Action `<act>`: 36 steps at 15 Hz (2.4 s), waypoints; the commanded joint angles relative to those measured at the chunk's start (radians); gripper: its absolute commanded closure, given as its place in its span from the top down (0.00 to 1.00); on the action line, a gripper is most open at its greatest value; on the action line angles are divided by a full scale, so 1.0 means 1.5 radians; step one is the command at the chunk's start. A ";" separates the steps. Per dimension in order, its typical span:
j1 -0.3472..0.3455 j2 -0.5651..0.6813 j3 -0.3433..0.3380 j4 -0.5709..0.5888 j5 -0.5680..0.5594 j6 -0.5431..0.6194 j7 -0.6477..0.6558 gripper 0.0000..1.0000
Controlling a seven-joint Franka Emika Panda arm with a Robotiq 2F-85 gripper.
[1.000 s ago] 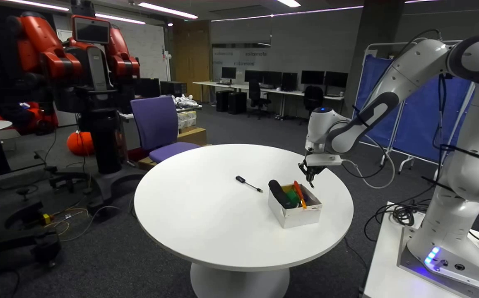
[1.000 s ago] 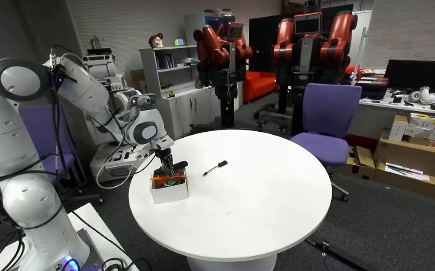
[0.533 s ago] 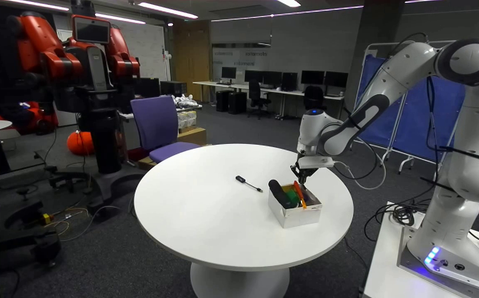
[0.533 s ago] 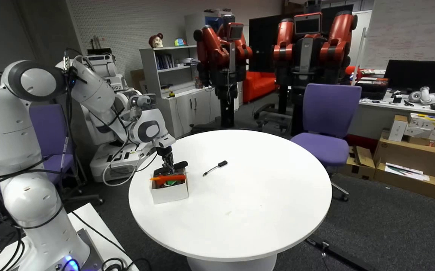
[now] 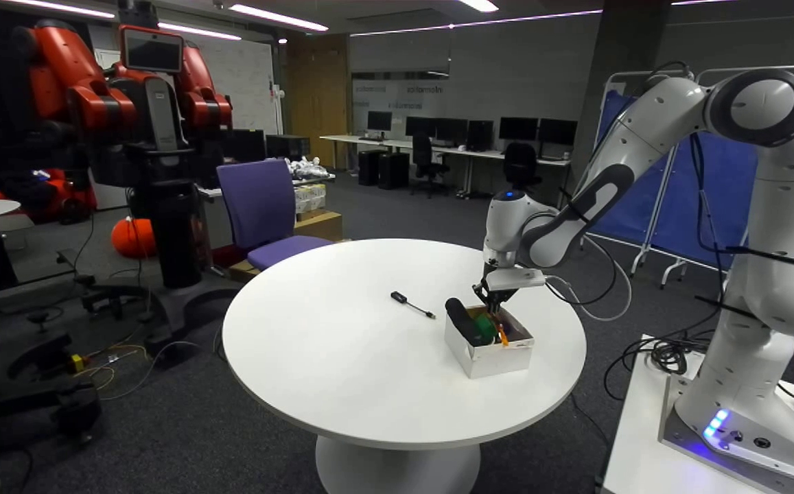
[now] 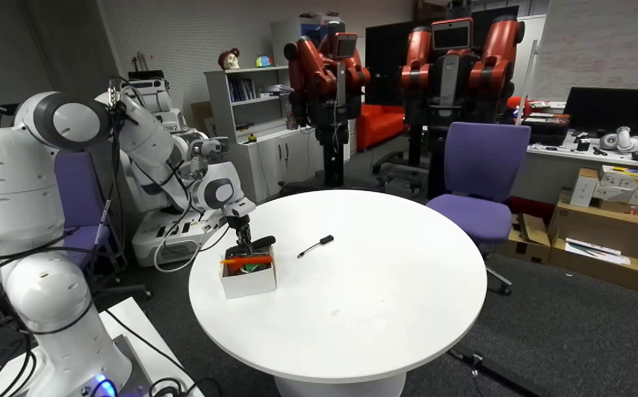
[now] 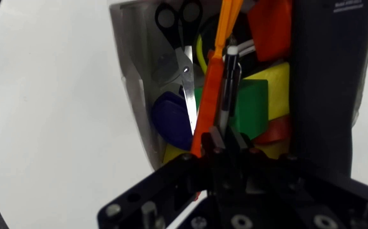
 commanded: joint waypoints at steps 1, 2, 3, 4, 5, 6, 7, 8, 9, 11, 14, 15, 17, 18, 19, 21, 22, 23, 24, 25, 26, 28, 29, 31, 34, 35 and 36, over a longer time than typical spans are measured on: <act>0.026 0.002 -0.005 0.004 -0.016 0.003 0.024 0.02; 0.031 0.005 -0.006 0.006 -0.019 0.002 0.028 0.02; 0.034 0.006 -0.006 0.009 -0.017 -0.002 0.032 0.33; 0.036 0.005 -0.006 0.009 -0.015 -0.001 0.033 0.36; 0.036 0.001 -0.007 0.008 -0.013 -0.002 0.033 0.41; 0.035 -0.004 -0.007 0.006 -0.010 -0.003 0.032 0.49; 0.034 -0.008 -0.006 0.004 -0.007 -0.005 0.030 0.58; 0.033 -0.012 -0.006 0.002 -0.004 -0.005 0.026 0.64; 0.032 -0.016 -0.006 0.000 -0.002 -0.005 0.024 0.73; 0.025 -0.031 -0.007 -0.005 0.009 -0.001 0.013 0.86; 0.006 -0.051 -0.014 0.002 0.038 0.003 -0.006 1.00; -0.007 -0.057 -0.018 0.011 0.053 -0.001 -0.026 1.00; -0.031 -0.054 -0.027 0.043 0.093 -0.011 -0.065 1.00; -0.042 -0.044 -0.034 0.066 0.108 -0.018 -0.076 1.00; -0.052 -0.024 -0.043 0.097 0.108 -0.022 -0.084 1.00; -0.067 0.009 -0.061 0.150 0.085 -0.040 -0.102 1.00; -0.071 0.025 -0.068 0.174 0.078 -0.058 -0.116 1.00; -0.074 0.048 -0.075 0.202 0.074 -0.069 -0.130 1.00; -0.074 0.072 -0.081 0.226 0.071 -0.067 -0.140 1.00; -0.074 0.093 -0.084 0.246 0.073 -0.065 -0.155 1.00; -0.069 0.110 -0.092 0.262 0.064 -0.060 -0.156 1.00; -0.056 0.146 -0.102 0.289 0.047 -0.050 -0.163 1.00; -0.048 0.158 -0.106 0.299 0.037 -0.054 -0.163 1.00; -0.047 0.148 -0.107 0.275 0.057 -0.050 -0.157 1.00; -0.034 0.173 -0.110 0.293 0.052 -0.050 -0.157 1.00; -0.033 0.174 -0.110 0.295 0.052 -0.050 -0.157 1.00; -0.038 0.176 -0.107 0.289 0.058 -0.037 -0.162 1.00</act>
